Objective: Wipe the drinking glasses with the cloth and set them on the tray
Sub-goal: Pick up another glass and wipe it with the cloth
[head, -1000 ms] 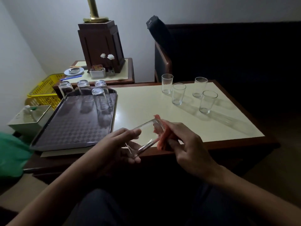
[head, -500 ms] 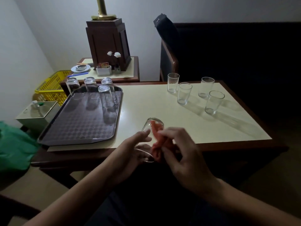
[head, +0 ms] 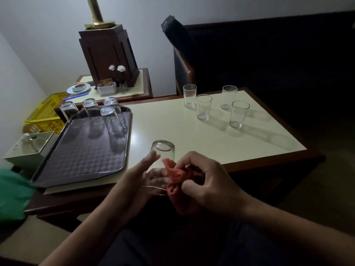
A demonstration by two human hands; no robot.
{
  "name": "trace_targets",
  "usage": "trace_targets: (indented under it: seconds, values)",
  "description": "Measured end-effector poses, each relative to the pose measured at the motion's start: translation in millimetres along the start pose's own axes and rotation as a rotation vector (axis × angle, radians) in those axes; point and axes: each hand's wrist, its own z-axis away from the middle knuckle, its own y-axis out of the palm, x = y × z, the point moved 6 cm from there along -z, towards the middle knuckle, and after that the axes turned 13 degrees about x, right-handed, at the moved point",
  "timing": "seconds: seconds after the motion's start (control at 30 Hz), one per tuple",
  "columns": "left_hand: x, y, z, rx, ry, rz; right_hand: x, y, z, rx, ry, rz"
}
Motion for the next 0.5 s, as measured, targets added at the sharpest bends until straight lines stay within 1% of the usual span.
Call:
trace_targets:
  seconds: [0.1,0.17,0.23,0.3,0.33,0.37,0.43,0.5]
  values:
    - [-5.1,-2.3,0.2,0.007,0.016,0.055,-10.9,-17.0,-6.7,-0.134,0.041,-0.124]
    - [-3.8,-1.3,-2.0,0.011,-0.003,0.040,-6.5,-17.1,-4.5,-0.176,-0.009,-0.095]
    - [-1.9,-3.5,-4.4,-0.004,-0.001,0.051,5.5,-7.2,2.2,-0.099,-0.111,0.038]
    - [-0.6,-10.0,-3.9,-0.075,0.001,0.057,17.3,5.0,7.3,0.040,-0.180,0.141]
    - [-0.2,-12.7,-3.2,-0.100,-0.004,0.049,17.9,7.7,7.1,0.082,-0.190,0.134]
    - [-0.2,-13.5,-2.4,-0.102,-0.009,0.026,16.2,6.1,4.5,0.078,-0.177,0.092]
    - [0.2,-12.7,-2.4,-0.091,0.001,-0.010,6.0,-6.9,-2.1,-0.041,-0.088,-0.036]
    - [-0.7,-8.8,-0.7,-0.100,0.021,-0.010,-3.6,-18.3,-3.2,-0.156,-0.019,-0.100]
